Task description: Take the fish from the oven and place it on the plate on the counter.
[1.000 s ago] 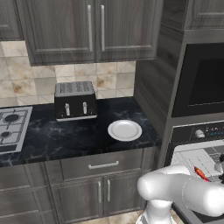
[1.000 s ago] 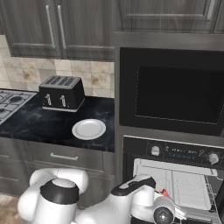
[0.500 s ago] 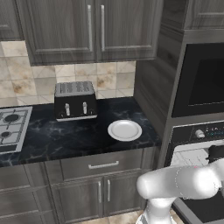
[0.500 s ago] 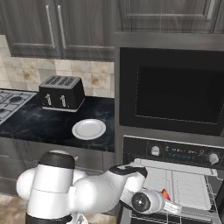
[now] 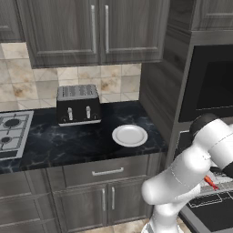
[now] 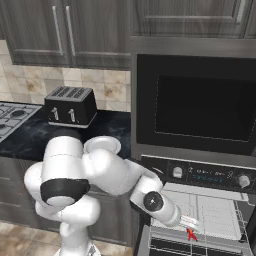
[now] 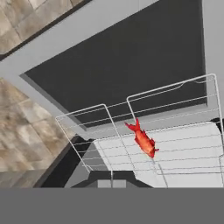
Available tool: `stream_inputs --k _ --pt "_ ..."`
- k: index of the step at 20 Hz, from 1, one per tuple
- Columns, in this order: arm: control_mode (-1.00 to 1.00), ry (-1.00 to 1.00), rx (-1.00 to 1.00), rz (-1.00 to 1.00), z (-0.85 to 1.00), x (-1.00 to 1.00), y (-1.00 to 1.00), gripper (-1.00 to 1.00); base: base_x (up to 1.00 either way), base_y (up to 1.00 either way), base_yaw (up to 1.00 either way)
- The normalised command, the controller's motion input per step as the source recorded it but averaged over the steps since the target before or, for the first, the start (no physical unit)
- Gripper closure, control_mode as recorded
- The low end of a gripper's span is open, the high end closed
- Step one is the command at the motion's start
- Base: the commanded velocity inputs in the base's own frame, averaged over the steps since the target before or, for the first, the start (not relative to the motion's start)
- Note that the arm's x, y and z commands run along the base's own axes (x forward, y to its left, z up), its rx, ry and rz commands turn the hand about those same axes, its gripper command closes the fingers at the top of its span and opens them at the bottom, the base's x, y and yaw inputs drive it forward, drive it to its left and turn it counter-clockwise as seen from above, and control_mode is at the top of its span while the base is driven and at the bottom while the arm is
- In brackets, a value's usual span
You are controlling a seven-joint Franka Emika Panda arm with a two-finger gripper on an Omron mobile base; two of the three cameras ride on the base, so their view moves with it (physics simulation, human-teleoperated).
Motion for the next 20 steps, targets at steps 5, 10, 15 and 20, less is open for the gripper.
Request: stream_inputs --k 5,10,15,20 --pt "-1.00 0.15 0.17 0.01 0.06 -0.18 -0.23 1.00 0.00 0.00 0.00" --pt "-1.00 0.14 0.45 0.04 0.22 -0.26 -0.43 1.00 0.00 0.00 0.00" --pt "-1.00 0.11 0.32 0.04 0.57 -0.02 -0.22 1.00 0.00 0.00 0.00" --pt "-1.00 0.09 0.26 0.08 0.76 0.00 -0.38 1.00 0.00 0.00 0.00"
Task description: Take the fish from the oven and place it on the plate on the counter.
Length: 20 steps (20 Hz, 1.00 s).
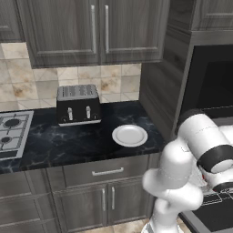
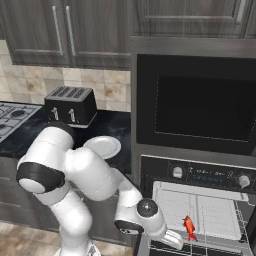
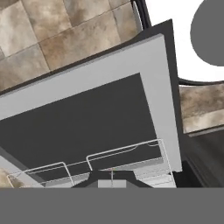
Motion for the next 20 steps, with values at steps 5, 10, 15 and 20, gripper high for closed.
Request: stream_inputs --k 5,10,15,20 --pt "-1.00 0.00 0.25 0.14 0.82 -0.02 -0.58 1.00 0.00 0.00 0.00" --pt "-1.00 -0.01 0.30 0.06 1.00 -0.07 -0.69 1.00 0.00 0.00 0.00" --pt "-1.00 0.00 0.35 0.00 1.00 -0.38 -0.56 1.00 0.00 0.00 0.00" --pt "-1.00 -0.27 0.16 0.01 1.00 -0.07 0.14 1.00 0.00 0.00 0.00"
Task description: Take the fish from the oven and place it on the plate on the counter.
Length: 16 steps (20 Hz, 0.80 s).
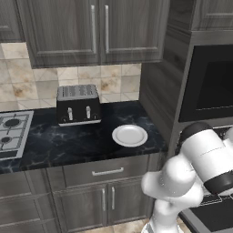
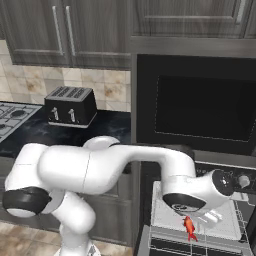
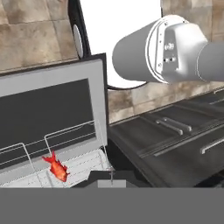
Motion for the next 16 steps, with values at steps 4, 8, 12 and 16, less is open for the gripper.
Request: stream_inputs --k 4,8,12,16 --pt "-1.00 -0.70 -0.03 0.04 0.89 0.00 0.75 1.00 0.00 0.00 0.00" --pt "-1.00 -0.85 -0.14 0.01 0.65 0.00 1.00 1.00 0.00 0.00 0.00" --pt "-1.00 -0.73 -0.16 0.00 0.73 0.35 1.00 1.00 0.00 0.00 0.00" --pt "-1.00 -0.47 -0.15 0.00 0.81 0.81 0.93 1.00 0.00 0.00 0.00"
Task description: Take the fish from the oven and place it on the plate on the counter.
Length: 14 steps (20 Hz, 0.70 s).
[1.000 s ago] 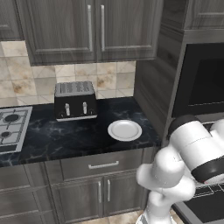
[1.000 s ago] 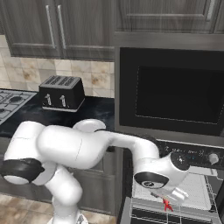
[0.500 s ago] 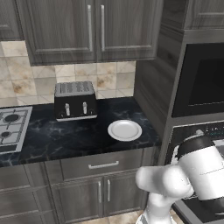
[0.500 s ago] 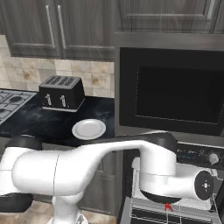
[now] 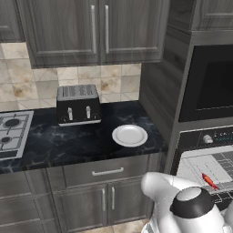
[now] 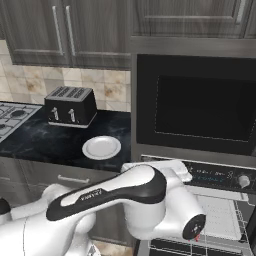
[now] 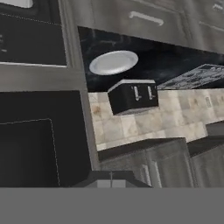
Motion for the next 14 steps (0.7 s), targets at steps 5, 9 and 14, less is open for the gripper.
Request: stream_inputs --k 5,9,14 --pt "-1.00 -0.11 -0.10 0.00 0.95 0.35 0.20 1.00 0.00 0.00 0.00" --pt "-1.00 -0.25 -0.28 0.07 0.56 0.00 0.06 1.00 0.00 0.00 0.00" --pt "-1.00 -0.33 -0.47 0.16 0.16 0.00 0.20 1.00 0.00 0.00 0.00"
